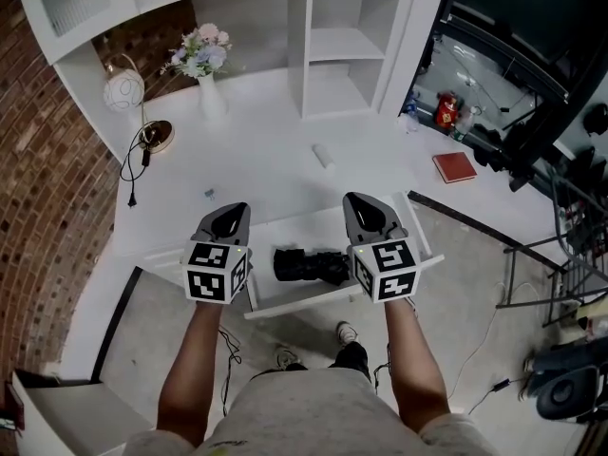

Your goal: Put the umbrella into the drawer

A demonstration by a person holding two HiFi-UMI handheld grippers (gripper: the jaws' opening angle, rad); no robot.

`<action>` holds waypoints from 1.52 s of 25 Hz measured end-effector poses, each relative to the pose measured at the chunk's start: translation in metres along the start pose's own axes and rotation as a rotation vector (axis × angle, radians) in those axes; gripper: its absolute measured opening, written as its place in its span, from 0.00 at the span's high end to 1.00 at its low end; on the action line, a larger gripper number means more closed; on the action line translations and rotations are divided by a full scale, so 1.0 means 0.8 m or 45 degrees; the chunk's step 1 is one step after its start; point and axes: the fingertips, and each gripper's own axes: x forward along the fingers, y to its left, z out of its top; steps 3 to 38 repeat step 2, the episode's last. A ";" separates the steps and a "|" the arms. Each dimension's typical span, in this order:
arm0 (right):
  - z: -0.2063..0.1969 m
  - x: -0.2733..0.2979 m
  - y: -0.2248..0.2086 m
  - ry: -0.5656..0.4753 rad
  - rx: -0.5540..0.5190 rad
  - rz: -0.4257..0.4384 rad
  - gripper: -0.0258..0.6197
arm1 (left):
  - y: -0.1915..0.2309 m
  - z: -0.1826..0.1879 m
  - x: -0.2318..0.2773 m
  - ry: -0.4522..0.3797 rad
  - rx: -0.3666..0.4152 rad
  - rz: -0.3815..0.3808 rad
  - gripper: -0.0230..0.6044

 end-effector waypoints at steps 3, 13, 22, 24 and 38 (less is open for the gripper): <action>-0.001 0.003 0.004 0.006 -0.001 0.009 0.96 | 0.004 -0.002 -0.003 0.000 -0.009 0.008 0.97; -0.001 0.003 0.004 0.006 -0.001 0.009 0.96 | 0.004 -0.002 -0.003 0.000 -0.009 0.008 0.97; -0.001 0.003 0.004 0.006 -0.001 0.009 0.96 | 0.004 -0.002 -0.003 0.000 -0.009 0.008 0.97; -0.001 0.003 0.004 0.006 -0.001 0.009 0.96 | 0.004 -0.002 -0.003 0.000 -0.009 0.008 0.97; -0.001 0.003 0.004 0.006 -0.001 0.009 0.96 | 0.004 -0.002 -0.003 0.000 -0.009 0.008 0.97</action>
